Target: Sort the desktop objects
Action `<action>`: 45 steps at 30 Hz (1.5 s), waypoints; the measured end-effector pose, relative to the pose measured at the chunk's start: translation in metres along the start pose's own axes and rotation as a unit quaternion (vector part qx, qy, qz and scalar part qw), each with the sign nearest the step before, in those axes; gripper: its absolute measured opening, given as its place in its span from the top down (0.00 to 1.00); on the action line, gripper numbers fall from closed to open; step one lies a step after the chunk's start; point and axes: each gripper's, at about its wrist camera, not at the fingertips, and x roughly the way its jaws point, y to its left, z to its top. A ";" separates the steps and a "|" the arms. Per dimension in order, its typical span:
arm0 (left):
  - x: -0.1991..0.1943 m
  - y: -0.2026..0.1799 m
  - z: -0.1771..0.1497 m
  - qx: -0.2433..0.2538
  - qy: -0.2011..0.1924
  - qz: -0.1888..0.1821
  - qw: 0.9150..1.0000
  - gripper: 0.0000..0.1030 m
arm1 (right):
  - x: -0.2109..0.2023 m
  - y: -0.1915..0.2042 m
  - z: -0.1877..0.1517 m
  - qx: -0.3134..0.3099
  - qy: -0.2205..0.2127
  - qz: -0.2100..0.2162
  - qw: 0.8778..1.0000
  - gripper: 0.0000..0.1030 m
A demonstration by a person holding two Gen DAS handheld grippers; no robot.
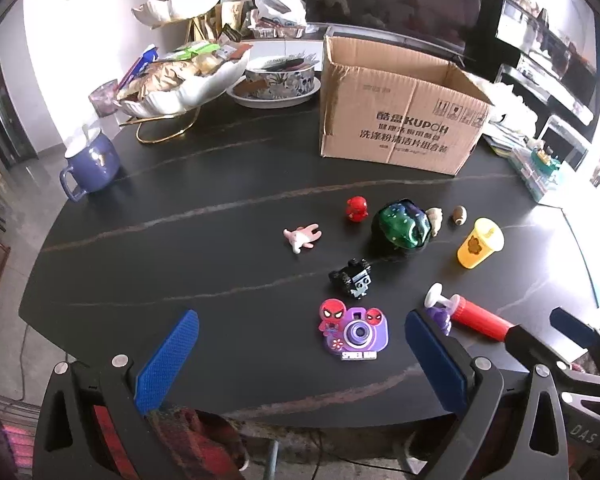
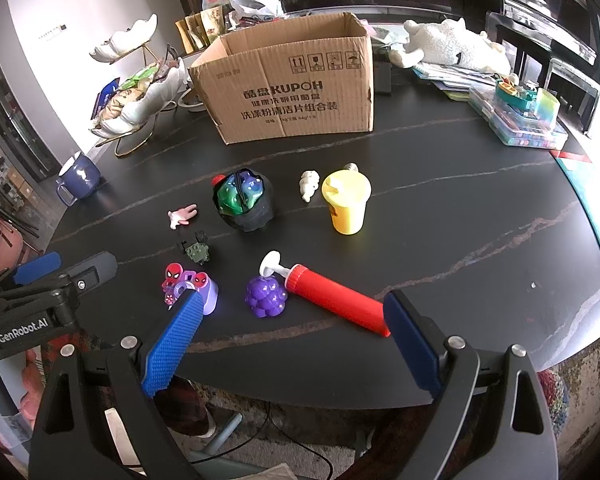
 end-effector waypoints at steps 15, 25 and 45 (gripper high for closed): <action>-0.003 -0.002 0.000 0.003 -0.004 0.001 1.000 0.01 | 0.002 0.000 0.000 -0.001 0.001 0.001 1.000 0.12; 0.003 0.002 0.002 0.003 -0.004 -0.006 1.000 0.01 | 0.008 -0.004 0.002 0.007 0.003 -0.001 1.000 0.12; 0.041 -0.002 0.023 0.017 -0.002 -0.011 1.000 0.01 | 0.040 -0.019 0.020 0.023 0.013 -0.005 1.000 0.14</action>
